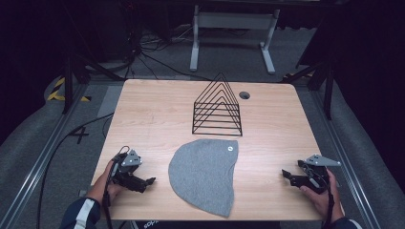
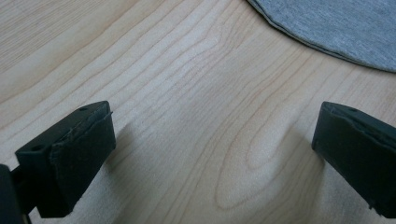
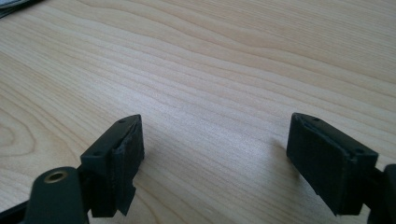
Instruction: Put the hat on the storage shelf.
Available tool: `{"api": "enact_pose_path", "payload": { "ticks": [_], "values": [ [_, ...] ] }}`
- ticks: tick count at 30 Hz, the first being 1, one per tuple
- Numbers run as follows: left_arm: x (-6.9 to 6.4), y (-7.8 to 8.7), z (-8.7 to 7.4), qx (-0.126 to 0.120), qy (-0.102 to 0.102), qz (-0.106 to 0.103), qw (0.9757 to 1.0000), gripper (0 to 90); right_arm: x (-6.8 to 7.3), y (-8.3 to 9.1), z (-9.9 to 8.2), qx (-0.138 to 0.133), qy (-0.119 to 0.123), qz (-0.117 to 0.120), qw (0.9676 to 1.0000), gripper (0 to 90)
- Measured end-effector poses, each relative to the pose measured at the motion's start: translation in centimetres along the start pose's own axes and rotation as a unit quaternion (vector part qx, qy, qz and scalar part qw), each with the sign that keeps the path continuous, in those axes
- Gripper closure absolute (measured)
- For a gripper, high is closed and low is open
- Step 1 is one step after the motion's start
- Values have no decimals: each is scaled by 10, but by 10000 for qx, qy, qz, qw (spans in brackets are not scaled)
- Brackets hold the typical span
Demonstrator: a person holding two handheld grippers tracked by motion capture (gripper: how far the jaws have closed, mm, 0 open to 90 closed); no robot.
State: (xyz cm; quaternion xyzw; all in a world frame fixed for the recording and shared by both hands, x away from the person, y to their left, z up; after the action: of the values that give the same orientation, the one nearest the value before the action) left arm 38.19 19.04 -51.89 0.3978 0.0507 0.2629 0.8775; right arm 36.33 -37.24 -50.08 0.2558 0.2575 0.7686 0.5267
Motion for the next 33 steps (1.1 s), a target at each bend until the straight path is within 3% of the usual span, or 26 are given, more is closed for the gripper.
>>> {"api": "enact_pose_path", "payload": {
  "ticks": [8, 10, 11, 13, 15, 18, 21, 23, 26, 29, 33],
  "values": [
    [-4, 3, -1, 20, 172, 161, 9997, 18, 0, 0, 0, 10, 9, -12, 10000, 195],
    [-6, 4, -1, 18, 112, 146, 9998, 53, 0, 0, 0, 29, 27, -10, 10000, 197],
    [-6, 4, -1, 19, 150, 119, 9998, 58, 0, 0, 0, 40, 40, 0, 10000, 204],
    [-7, 6, 2, 54, -13, -8, 10000, 96, 1, 1, 1, 61, 45, 63, 10000, 239],
    [-10, 7, 6, 11, -116, -164, 9998, 213, 0, 1, 3, 47, 68, 138, 9999, 289],
    [-17, 11, 20, -300, -173, -182, 9992, 225, -4, 0, 7, 65, 113, 142, 9998, 380],
    [-27, 17, 39, -640, -305, -210, 9973, 283, 1, 4, 20, -39, 189, 350, 9992, 487],
    [-36, 17, 50, -754, -445, -225, 9959, 314, 12, 7, 35, -185, 416, 544, 9975, 549],
    [-54, 10, 69, -855, -698, -405, 9931, 338, 35, 5, 59, -185, 809, 772, 9936, 627],
    [-74, -2, 89, -897, -939, -639, 9895, 352, 71, -7, 86, -206, 1236, 1104, 9860, 691],
    [-103, -23, 114, -843, -1398, -901, 9825, 371, 112, -35, 99, -48, 1583, 1488, 9761, 762]
  ]
}}
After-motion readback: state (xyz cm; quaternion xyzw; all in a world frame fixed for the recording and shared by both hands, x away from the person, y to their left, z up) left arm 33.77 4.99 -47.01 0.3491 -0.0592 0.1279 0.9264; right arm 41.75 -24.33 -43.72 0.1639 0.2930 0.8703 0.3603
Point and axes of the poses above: each handheld gripper's, and its own axes: y roughly backward along the jaws, z roughly out of its top, x roughly to its left, the point moved 5 cm from there along -y, roughly forward along the jaws, and after that the axes turned 11 degrees about -y, right-handed, at the moved point
